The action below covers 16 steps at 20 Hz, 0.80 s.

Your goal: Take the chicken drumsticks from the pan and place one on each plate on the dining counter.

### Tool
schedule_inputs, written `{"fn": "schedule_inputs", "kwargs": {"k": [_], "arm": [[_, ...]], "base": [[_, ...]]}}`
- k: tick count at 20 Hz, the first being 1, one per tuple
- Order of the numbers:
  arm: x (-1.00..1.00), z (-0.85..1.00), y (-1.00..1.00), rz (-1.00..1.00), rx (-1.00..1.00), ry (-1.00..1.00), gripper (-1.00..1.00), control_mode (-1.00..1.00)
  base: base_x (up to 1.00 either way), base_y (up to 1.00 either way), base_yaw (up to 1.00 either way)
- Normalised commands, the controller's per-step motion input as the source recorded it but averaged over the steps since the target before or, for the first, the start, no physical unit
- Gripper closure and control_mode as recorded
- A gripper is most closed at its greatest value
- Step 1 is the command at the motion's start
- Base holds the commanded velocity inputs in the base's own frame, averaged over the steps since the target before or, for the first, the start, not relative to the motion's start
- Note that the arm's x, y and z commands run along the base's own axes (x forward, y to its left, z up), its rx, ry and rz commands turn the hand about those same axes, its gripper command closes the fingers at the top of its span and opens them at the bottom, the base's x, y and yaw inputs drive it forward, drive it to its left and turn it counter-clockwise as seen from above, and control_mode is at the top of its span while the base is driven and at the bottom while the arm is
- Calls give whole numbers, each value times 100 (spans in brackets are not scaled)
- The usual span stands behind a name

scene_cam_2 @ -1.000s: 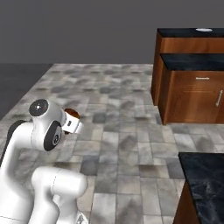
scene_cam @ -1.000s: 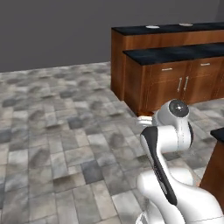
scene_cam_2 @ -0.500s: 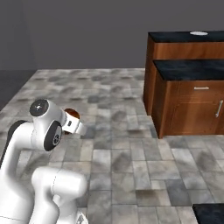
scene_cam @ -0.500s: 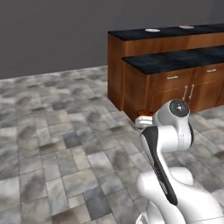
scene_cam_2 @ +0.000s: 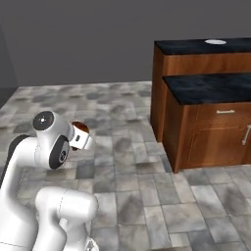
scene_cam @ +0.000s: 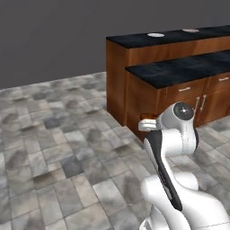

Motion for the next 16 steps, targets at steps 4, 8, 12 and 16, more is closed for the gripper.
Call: {"fn": "schedule_inputs", "kwargs": {"k": [4, 8, 12, 16], "arm": [[0, 0, 0, 0, 0, 0, 100, 100], [0, 0, 0, 0, 0, 0, 100, 100], [0, 0, 0, 0, 0, 0, 100, 100], [0, 0, 0, 0, 0, 0, 100, 100]], "base": [[100, 49, -21], [100, 55, -15], [100, 60, -18], [100, 63, -22]]}}
